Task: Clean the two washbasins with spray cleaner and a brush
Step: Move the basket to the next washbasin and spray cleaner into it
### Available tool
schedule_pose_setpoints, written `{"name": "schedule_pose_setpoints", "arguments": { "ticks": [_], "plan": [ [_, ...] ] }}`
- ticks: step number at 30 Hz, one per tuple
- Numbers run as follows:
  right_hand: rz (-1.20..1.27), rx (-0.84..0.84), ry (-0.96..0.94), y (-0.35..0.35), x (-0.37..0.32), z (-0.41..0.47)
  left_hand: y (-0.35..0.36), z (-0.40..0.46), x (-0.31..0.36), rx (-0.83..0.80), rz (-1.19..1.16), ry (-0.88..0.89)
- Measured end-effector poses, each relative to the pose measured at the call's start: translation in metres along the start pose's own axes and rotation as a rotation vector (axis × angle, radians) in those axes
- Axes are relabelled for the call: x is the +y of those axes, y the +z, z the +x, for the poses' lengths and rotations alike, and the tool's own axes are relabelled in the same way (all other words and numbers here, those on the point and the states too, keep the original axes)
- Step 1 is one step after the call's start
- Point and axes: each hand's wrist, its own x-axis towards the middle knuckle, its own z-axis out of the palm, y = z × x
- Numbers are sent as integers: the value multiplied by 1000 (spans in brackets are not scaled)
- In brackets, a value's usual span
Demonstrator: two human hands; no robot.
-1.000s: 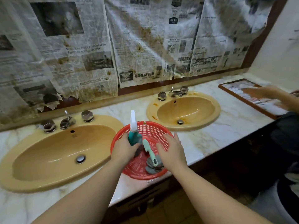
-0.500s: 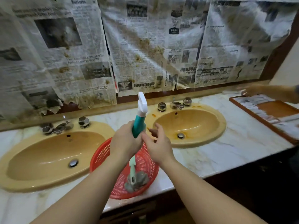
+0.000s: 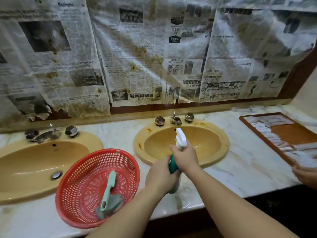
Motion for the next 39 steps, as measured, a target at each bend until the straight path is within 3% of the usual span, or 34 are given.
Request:
{"name": "schedule_pose_setpoints", "arguments": {
  "ticks": [3, 5, 10, 13, 21, 39],
  "plan": [
    [-33, 13, -1, -9, 17, 14, 20, 9, -16, -95, -170, 4],
    [-38, 27, -1, -15, 25, 22, 29, 16, -31, -74, -215, -38],
    [-21, -20, 80, -20, 36, 44, 57, 40, -65, 100, 47, -258],
    [-29, -57, 100, -12, 37, 59, 69, 43, -83, 67, 113, -324],
    [11, -116, 93, -5, 31, 94, 85, 52, -99, 165, 89, -386],
    [6, -148, 87, -22, 18, 128, 90, 41, -106, 183, 206, -351]
  ]
}}
